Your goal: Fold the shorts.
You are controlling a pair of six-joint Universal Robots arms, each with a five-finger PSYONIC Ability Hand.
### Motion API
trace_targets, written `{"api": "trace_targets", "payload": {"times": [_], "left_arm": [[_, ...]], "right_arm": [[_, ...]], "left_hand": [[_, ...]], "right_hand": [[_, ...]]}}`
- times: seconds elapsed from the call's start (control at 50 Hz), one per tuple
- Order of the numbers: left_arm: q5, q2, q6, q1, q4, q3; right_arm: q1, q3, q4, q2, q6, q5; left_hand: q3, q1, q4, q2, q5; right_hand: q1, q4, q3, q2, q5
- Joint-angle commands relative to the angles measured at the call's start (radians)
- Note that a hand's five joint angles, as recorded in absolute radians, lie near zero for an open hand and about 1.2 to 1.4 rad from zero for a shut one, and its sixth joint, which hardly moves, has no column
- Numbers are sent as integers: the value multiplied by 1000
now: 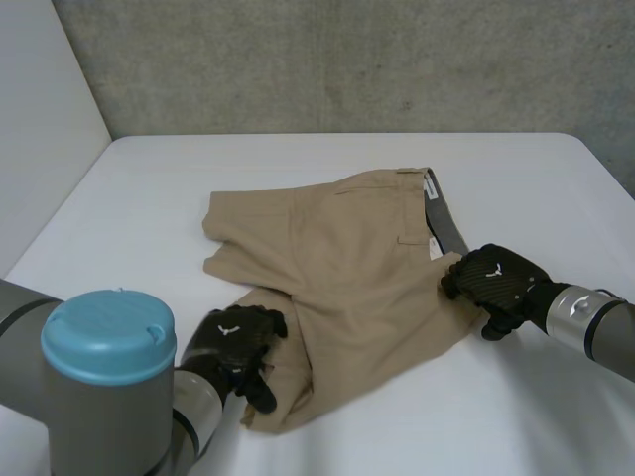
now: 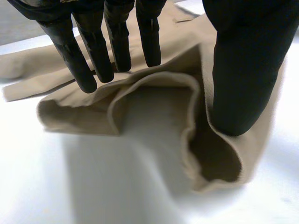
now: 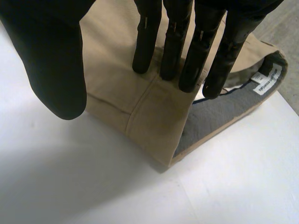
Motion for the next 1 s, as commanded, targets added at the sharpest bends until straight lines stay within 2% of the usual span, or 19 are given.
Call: {"api": "trace_targets", "payload": {"times": [0.02,0.22,0.3,0.36,0.52,0.64,0.74,0.84,0.92,1.0], "left_arm": [[-29,-28,18,51,57,3],[-32,-71,91,123,95,19],[-32,-74,91,143,106,22],[-32,-74,92,155,106,29],[-33,-22,92,164,104,36],[-27,96,91,180,100,39],[-15,213,92,166,69,9],[63,293,83,82,-15,-17],[100,295,71,19,-73,-24],[96,282,71,-26,-106,-43]], "right_arm": [[2,-34,-19,54,0,29],[7,-68,-96,97,-2,84],[19,-71,-142,105,-2,97],[24,-71,-169,108,0,101],[48,-74,-163,74,32,109],[88,-74,-163,8,188,142],[156,-99,-163,-18,300,268],[247,-172,-139,8,357,483],[320,-263,-78,71,359,566],[337,-321,-41,118,368,581]], "left_hand": [[79,78,74,81,70],[79,78,74,81,70],[79,78,74,81,70],[79,78,74,81,70],[70,69,65,72,61],[64,63,59,66,56],[79,78,73,81,70],[85,84,79,86,76],[88,87,82,89,79],[85,84,79,86,76]], "right_hand": [[113,50,50,27,41],[245,182,182,159,173],[471,407,407,384,398],[867,803,803,780,794],[873,809,809,786,800],[873,809,809,786,800],[873,809,809,786,800],[873,809,809,786,800],[873,809,809,786,800],[873,809,809,786,800]]}}
